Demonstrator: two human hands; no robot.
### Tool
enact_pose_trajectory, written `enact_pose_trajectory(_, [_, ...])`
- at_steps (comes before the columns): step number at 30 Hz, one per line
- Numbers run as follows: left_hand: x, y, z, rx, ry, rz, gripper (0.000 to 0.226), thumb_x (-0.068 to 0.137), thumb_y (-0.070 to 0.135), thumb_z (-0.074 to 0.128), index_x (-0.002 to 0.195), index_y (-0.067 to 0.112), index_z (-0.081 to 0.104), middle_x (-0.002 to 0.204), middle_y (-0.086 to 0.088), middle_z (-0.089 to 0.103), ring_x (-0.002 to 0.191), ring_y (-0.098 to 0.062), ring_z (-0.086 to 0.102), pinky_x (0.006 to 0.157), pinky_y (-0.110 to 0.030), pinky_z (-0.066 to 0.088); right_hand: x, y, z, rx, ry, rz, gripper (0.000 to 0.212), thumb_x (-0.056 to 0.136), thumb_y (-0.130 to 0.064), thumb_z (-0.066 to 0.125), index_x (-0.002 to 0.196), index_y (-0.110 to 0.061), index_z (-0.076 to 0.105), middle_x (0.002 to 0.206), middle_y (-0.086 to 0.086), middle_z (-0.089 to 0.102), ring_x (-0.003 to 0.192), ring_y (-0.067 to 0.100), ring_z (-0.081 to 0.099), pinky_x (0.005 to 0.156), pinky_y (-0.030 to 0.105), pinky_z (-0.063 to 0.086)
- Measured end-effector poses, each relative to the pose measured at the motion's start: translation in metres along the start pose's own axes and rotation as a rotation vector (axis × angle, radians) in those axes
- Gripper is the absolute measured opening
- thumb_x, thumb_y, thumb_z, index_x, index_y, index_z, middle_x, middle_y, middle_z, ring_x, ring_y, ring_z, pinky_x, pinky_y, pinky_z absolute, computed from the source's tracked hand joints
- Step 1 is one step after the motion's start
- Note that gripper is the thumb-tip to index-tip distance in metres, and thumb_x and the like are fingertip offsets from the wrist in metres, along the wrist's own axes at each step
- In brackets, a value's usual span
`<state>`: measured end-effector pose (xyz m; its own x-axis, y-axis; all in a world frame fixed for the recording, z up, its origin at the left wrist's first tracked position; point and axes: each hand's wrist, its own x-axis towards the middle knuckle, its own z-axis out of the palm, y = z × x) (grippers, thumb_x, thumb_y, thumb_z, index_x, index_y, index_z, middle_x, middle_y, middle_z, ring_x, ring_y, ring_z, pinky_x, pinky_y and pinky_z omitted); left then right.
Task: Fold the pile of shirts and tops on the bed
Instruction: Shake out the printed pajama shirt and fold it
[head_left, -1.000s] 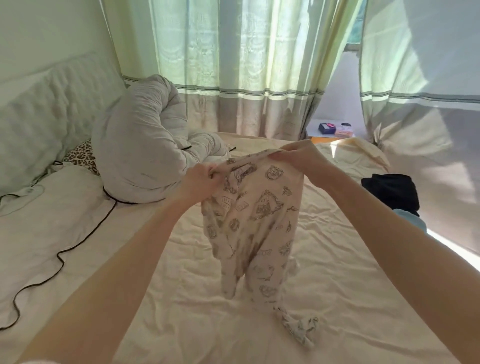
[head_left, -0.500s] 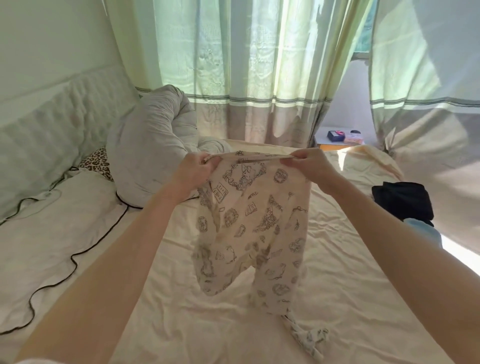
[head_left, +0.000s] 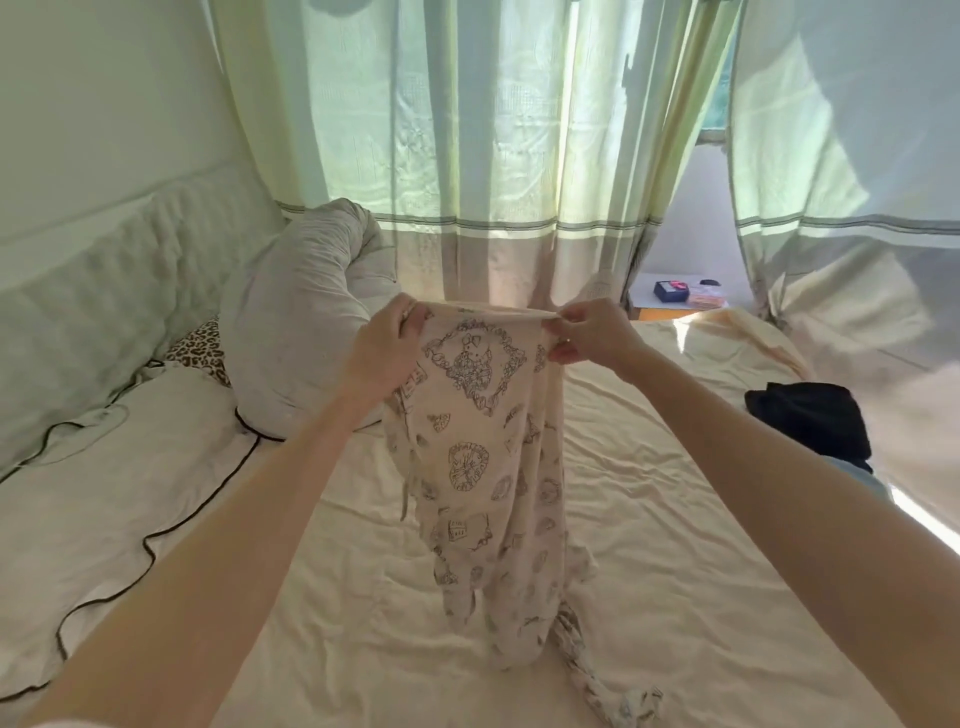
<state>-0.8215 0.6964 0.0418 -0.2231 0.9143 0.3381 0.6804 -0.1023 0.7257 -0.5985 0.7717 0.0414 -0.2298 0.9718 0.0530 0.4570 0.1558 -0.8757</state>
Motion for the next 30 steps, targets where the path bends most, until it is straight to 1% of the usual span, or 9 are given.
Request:
enact_pose_trajectory(3, [0.014,-0.003,-0.018,0.116,0.004,0.071,0.03,0.1,0.029,0.04,0.082,0.007,0.05,0.066,-0.003,0.046,0.058,-0.012,0.04,0.056,-0.024,0.031,0.021,-0.018,0.005,0.024,-0.056,0.04,0.026,0.09,-0.012,0.061,0.106,0.008,0.064,0.085,0.017,0.067,0.069,0.022,0.065,0.081,0.037,0.057])
enact_pose_trajectory(6, [0.041,0.005,-0.048,0.191,0.071,0.127,0.034,0.098,0.032,0.044,0.083,0.003,0.053,0.064,-0.004,0.046,0.057,-0.014,0.039,0.049,-0.018,0.029,0.045,-0.049,0.009,0.042,-0.068,0.003,0.025,0.09,-0.013,0.062,0.105,0.007,0.065,0.078,0.01,0.066,0.065,0.014,0.063,0.067,0.021,0.057])
enact_pose_trajectory(11, [0.084,0.028,-0.098,0.217,0.317,0.215,0.026,0.099,0.029,0.043,0.091,0.009,0.057,0.069,-0.012,0.059,0.059,-0.022,0.052,0.054,-0.028,0.037,0.086,-0.118,0.003,-0.068,-0.012,-0.233,0.023,0.093,-0.017,0.058,0.099,0.003,0.068,0.088,0.018,0.07,0.059,0.009,0.064,0.07,0.02,0.056])
enact_pose_trajectory(14, [0.097,0.04,-0.119,0.245,0.434,0.291,0.024,0.099,0.031,0.042,0.089,0.012,0.054,0.059,-0.001,0.052,0.05,-0.014,0.045,0.05,-0.029,0.036,0.098,-0.15,-0.002,-0.123,0.069,-0.417,0.026,0.095,-0.017,0.055,0.094,0.004,0.07,0.085,0.018,0.071,0.073,0.019,0.068,0.08,0.027,0.055])
enact_pose_trajectory(18, [0.094,0.049,-0.13,0.367,0.524,0.374,0.025,0.1,0.029,0.041,0.089,0.009,0.053,0.061,0.003,0.049,0.054,-0.016,0.046,0.052,-0.031,0.034,0.097,-0.163,-0.005,-0.177,0.12,-0.578,0.023,0.096,-0.015,0.052,0.085,-0.006,0.069,0.072,0.007,0.068,0.075,0.019,0.067,0.063,0.008,0.041])
enact_pose_trajectory(20, [0.083,0.047,-0.124,0.423,0.528,0.399,0.026,0.1,0.029,0.041,0.09,0.007,0.053,0.065,0.001,0.05,0.056,-0.02,0.047,0.054,-0.03,0.033,0.088,-0.153,-0.004,-0.181,0.114,-0.58,0.021,0.096,-0.014,0.052,0.092,-0.008,0.071,0.072,0.002,0.065,0.076,0.021,0.065,0.064,0.013,0.04])
enact_pose_trajectory(23, [0.054,0.032,-0.096,0.38,0.436,0.35,0.027,0.099,0.031,0.04,0.091,0.009,0.053,0.062,-0.001,0.051,0.051,-0.015,0.046,0.049,-0.026,0.034,0.065,-0.112,0.002,-0.208,0.109,-0.568,0.021,0.095,-0.01,0.052,0.097,-0.002,0.071,0.084,0.006,0.069,0.08,0.023,0.062,0.071,0.023,0.039])
enact_pose_trajectory(25, [0.02,0.014,-0.058,0.318,0.296,0.263,0.027,0.098,0.032,0.041,0.093,0.01,0.055,0.057,0.002,0.049,0.047,-0.008,0.044,0.045,-0.018,0.034,0.044,-0.065,0.009,-0.224,0.088,-0.514,0.02,0.093,-0.007,0.053,0.099,-0.001,0.071,0.089,0.005,0.069,0.083,0.022,0.062,0.072,0.021,0.037])
enact_pose_trajectory(30, [-0.104,-0.036,0.078,0.115,-0.326,-0.013,0.021,0.098,0.029,0.046,0.092,0.013,0.058,0.064,0.013,0.052,0.062,0.002,0.055,0.056,-0.015,0.032,-0.031,0.104,0.027,-0.274,-0.044,-0.179,0.013,0.085,0.001,0.062,0.091,0.0,0.073,0.078,0.009,0.065,0.078,0.02,0.059,0.065,0.021,0.036])
